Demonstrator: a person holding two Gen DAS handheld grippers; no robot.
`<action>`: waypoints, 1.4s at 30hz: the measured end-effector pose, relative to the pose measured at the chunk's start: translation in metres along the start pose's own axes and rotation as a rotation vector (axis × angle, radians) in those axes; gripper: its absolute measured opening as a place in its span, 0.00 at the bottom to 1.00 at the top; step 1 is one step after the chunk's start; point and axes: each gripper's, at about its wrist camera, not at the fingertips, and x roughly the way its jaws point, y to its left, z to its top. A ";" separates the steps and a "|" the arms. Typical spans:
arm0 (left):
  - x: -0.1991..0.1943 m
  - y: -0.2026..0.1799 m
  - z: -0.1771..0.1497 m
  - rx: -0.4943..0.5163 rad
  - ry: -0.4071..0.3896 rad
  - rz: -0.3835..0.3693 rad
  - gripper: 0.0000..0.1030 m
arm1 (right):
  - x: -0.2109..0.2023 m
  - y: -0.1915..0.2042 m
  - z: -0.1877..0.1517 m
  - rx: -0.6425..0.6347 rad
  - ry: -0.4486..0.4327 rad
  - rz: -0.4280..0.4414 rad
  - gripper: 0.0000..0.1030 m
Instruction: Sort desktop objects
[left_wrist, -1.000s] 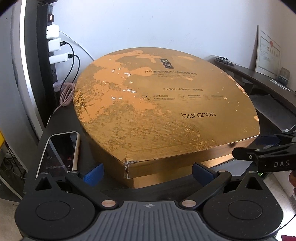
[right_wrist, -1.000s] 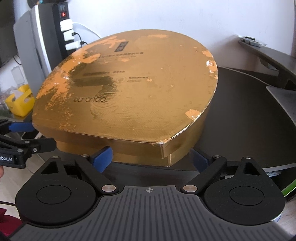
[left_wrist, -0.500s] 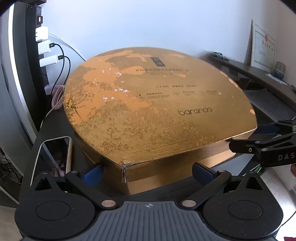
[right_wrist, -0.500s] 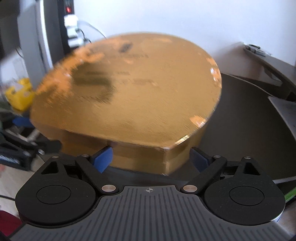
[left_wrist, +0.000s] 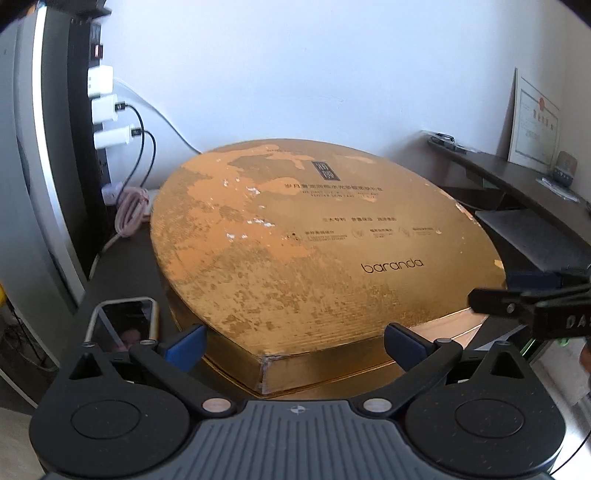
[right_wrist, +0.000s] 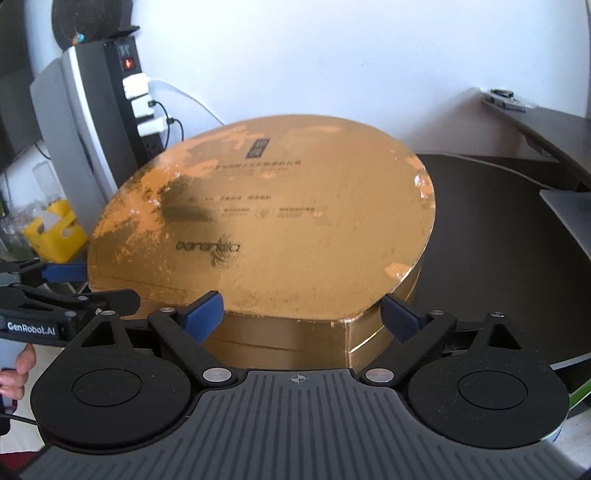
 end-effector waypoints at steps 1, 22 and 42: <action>-0.002 0.003 0.001 0.003 0.013 0.023 0.99 | -0.003 0.000 0.001 -0.005 -0.009 0.002 0.92; 0.048 0.092 0.058 -0.266 -0.018 0.390 1.00 | -0.003 -0.026 0.027 0.138 -0.028 -0.122 0.98; 0.034 0.079 0.058 -0.216 -0.012 0.377 0.98 | -0.013 -0.021 0.029 0.115 -0.025 -0.101 1.00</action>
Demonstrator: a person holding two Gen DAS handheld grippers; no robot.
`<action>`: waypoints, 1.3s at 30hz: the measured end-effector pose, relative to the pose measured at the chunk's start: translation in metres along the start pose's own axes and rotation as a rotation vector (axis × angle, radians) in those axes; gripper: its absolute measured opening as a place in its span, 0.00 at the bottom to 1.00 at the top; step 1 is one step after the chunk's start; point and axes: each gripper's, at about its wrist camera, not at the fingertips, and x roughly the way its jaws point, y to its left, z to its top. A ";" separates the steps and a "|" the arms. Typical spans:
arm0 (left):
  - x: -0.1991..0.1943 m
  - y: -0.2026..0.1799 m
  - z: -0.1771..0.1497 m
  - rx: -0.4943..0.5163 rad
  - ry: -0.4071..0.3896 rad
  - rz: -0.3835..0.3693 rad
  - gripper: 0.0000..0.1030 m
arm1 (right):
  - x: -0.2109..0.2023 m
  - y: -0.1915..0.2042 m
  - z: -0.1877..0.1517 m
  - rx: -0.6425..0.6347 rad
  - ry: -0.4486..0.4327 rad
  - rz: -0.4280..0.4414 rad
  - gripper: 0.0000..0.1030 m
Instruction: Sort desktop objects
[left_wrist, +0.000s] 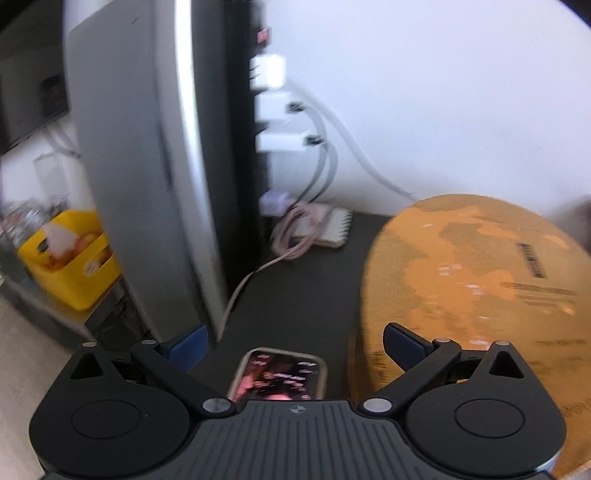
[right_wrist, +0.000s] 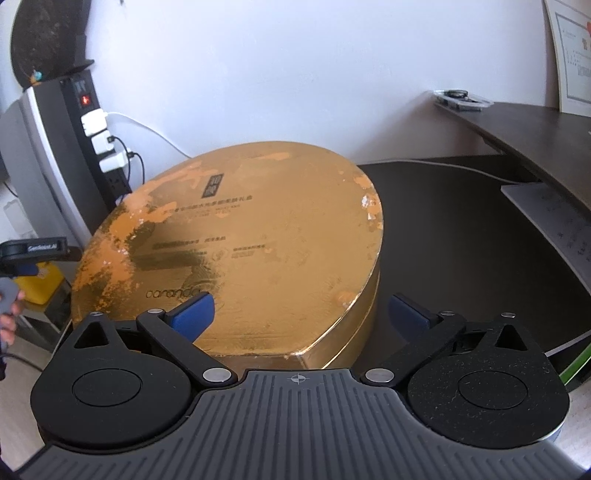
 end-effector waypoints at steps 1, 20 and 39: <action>-0.004 -0.002 0.002 0.009 -0.018 -0.015 0.98 | 0.000 -0.003 0.004 0.006 -0.002 0.003 1.00; 0.050 -0.025 0.051 0.052 0.020 0.029 0.98 | 0.089 -0.006 0.102 0.018 -0.002 0.116 0.77; 0.086 -0.021 0.062 0.017 0.090 0.036 1.00 | 0.153 -0.007 0.132 0.091 0.069 0.145 0.77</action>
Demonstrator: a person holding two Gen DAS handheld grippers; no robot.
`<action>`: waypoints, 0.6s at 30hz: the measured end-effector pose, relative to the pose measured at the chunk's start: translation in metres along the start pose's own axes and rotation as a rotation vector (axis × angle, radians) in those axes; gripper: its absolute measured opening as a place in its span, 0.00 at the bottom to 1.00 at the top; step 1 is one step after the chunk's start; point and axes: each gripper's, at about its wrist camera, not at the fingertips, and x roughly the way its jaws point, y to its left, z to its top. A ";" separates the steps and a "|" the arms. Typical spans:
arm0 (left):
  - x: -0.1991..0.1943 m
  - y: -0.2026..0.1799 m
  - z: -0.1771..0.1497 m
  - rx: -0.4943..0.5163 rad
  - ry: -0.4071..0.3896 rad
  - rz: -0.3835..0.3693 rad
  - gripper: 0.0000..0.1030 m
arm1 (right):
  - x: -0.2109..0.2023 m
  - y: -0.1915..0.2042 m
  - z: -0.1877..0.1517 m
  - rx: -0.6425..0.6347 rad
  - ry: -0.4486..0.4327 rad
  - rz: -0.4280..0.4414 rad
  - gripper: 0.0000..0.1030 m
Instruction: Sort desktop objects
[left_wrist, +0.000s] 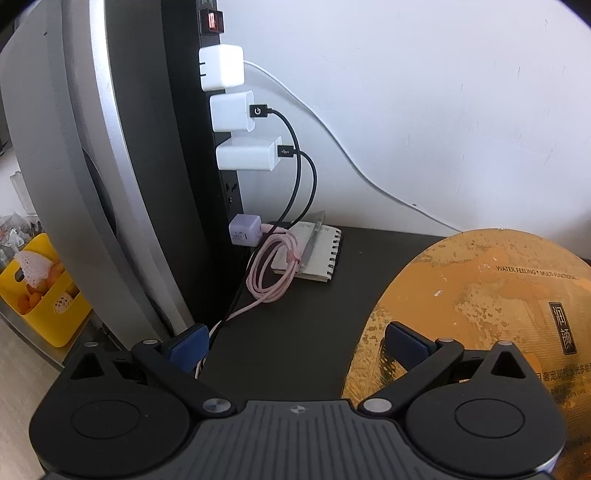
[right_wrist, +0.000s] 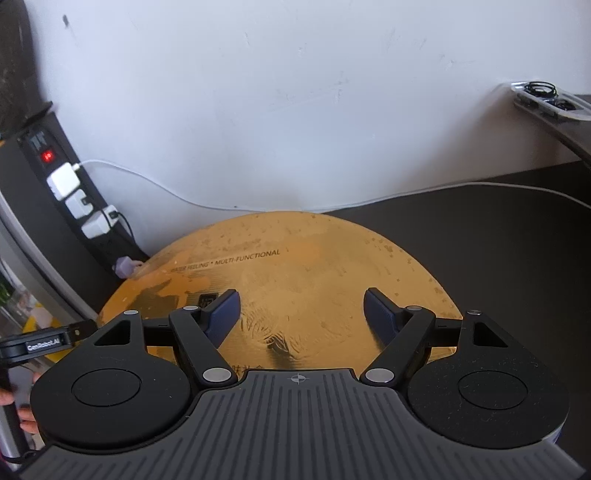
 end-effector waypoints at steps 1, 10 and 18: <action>0.000 0.000 0.000 0.000 0.002 -0.002 1.00 | 0.001 0.001 0.000 -0.001 0.002 -0.001 0.77; -0.002 0.005 -0.005 -0.020 -0.001 -0.008 0.96 | -0.040 0.017 -0.008 -0.050 -0.071 -0.012 0.79; -0.043 0.022 -0.027 -0.071 0.016 -0.061 0.95 | -0.107 0.030 -0.046 -0.105 -0.128 0.029 0.85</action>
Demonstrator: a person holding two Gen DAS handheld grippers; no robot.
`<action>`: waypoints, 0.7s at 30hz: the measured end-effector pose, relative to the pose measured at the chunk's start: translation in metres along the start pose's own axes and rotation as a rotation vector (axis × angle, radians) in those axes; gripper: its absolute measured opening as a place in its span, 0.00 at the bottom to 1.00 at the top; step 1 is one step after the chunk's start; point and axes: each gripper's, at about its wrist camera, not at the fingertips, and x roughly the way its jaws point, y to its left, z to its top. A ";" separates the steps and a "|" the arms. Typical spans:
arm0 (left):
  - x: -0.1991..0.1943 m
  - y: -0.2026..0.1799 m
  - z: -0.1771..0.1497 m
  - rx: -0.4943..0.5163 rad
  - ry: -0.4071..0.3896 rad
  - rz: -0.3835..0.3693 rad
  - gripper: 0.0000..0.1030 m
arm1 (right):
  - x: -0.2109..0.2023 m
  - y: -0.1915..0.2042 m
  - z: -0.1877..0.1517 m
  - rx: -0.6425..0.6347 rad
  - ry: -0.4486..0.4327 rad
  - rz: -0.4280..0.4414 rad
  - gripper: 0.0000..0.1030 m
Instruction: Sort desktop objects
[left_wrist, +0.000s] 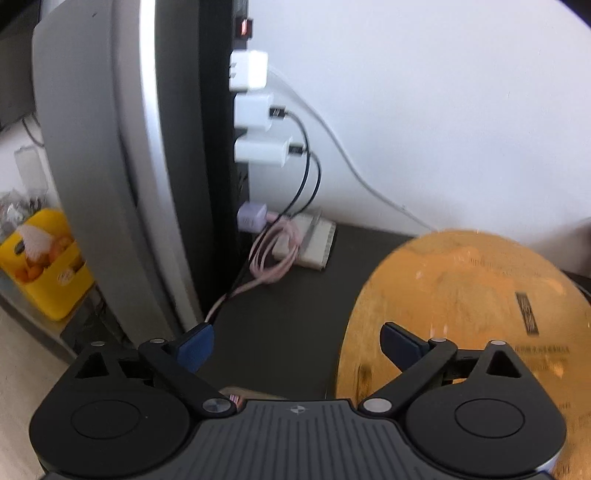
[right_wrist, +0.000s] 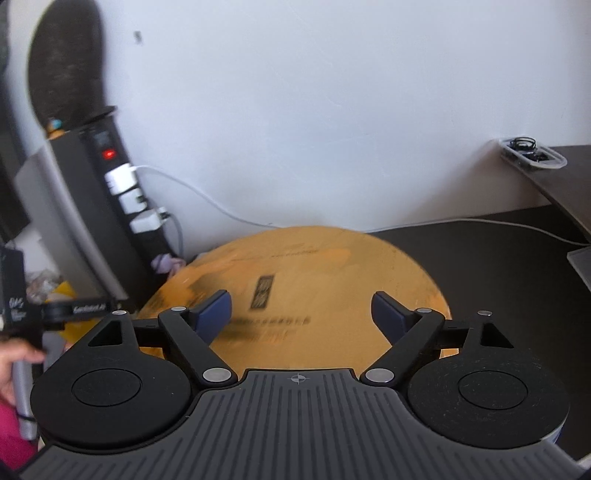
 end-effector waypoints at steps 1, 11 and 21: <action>0.000 0.001 -0.003 -0.003 0.014 -0.008 0.95 | -0.006 0.001 -0.005 0.003 0.003 0.006 0.85; 0.008 0.008 -0.015 -0.016 0.077 -0.010 0.98 | -0.050 0.011 -0.037 0.067 0.011 0.025 0.88; 0.002 0.003 -0.016 0.042 0.061 0.032 0.98 | -0.059 0.018 -0.047 0.067 0.019 0.023 0.88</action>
